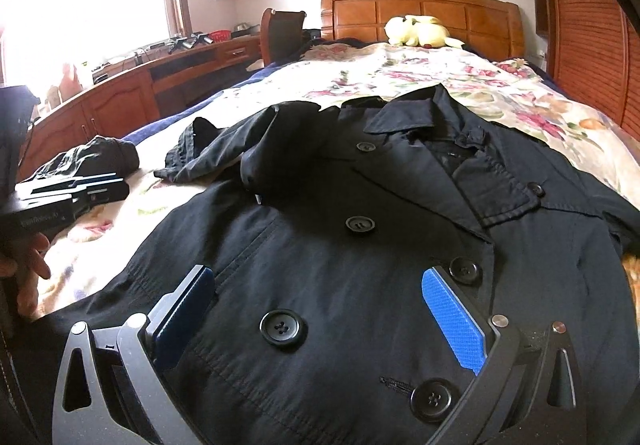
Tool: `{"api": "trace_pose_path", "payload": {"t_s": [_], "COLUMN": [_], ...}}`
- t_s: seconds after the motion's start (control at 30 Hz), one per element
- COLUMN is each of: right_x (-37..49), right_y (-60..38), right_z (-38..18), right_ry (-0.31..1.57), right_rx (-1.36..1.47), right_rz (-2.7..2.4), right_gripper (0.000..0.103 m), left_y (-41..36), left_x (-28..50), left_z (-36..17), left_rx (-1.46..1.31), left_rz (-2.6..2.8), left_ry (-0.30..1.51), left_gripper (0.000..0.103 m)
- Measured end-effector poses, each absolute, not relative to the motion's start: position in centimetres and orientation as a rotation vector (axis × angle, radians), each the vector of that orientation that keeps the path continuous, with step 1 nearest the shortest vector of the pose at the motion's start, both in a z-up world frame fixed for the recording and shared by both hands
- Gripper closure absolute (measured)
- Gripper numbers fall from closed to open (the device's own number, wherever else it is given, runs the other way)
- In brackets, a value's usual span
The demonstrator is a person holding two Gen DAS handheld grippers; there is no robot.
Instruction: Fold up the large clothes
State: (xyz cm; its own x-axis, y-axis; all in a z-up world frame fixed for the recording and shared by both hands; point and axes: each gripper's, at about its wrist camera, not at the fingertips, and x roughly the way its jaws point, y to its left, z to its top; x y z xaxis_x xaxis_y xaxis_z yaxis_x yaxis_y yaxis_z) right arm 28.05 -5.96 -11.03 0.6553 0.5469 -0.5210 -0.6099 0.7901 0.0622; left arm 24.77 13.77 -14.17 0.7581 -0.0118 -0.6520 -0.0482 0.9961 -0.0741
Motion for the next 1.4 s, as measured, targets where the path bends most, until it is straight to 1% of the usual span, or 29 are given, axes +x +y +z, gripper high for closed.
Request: {"api": "trace_pose_path", "payload": {"t_s": [0.17,0.4,0.53,0.6,0.8,0.97,1.03,1.17,1.23,1.27,1.37,1.4], "right_x": [28.3,28.3,28.6,28.8,29.6,32.4,33.7,36.1,37.7,38.2,39.2,39.4], "right_y": [-5.8,-5.7,-5.1,-4.6,-1.2,4.2,6.2,9.2,10.5,10.6,10.4,10.1], "right_z": [-11.2,-11.1,-10.6,-9.6,-4.2,-2.0,-2.0,-3.3,-4.5,-5.2,-6.6,-6.8], "right_ry": [0.565,0.572,0.612,0.624,0.562,0.615,0.638,0.701,0.788,0.825,0.846,0.847], "right_rx": [-0.122,-0.133,-0.155,-0.175,-0.294,-0.396,-0.431,-0.532,-0.580,-0.593,-0.638,-0.635], "right_rz": [0.657,0.643,0.648,0.662,0.711,0.797,0.799,0.777,0.766,0.762,0.707,0.700], "right_gripper": [0.000,0.000,0.000,0.001,0.005,0.010,0.012,0.012,0.012,0.012,0.013,0.019], "left_y": [14.3,13.2,13.1,13.3,13.8,14.6,14.8,15.4,15.5,15.5,15.4,15.4], "left_x": [23.7,22.7,22.4,22.3,21.6,21.3,21.2,20.9,20.8,20.7,20.7,20.7], "left_z": [-14.2,-14.3,-14.4,-14.3,-14.1,-14.1,-14.0,-14.0,-14.0,-14.0,-14.0,-14.0], "left_rx": [-0.097,-0.033,-0.031,-0.041,-0.076,-0.110,-0.118,-0.127,-0.132,-0.136,-0.132,-0.131], "left_rz": [0.067,0.077,0.062,0.051,0.040,0.027,0.022,0.022,0.016,0.006,-0.008,-0.011], "left_ry": [0.648,0.600,0.595,0.592,0.574,0.584,0.593,0.598,0.599,0.598,0.598,0.599], "left_gripper": [0.073,0.073,0.073,0.073,0.073,0.073,0.073,0.073,0.073,0.073,0.073,0.073]}}
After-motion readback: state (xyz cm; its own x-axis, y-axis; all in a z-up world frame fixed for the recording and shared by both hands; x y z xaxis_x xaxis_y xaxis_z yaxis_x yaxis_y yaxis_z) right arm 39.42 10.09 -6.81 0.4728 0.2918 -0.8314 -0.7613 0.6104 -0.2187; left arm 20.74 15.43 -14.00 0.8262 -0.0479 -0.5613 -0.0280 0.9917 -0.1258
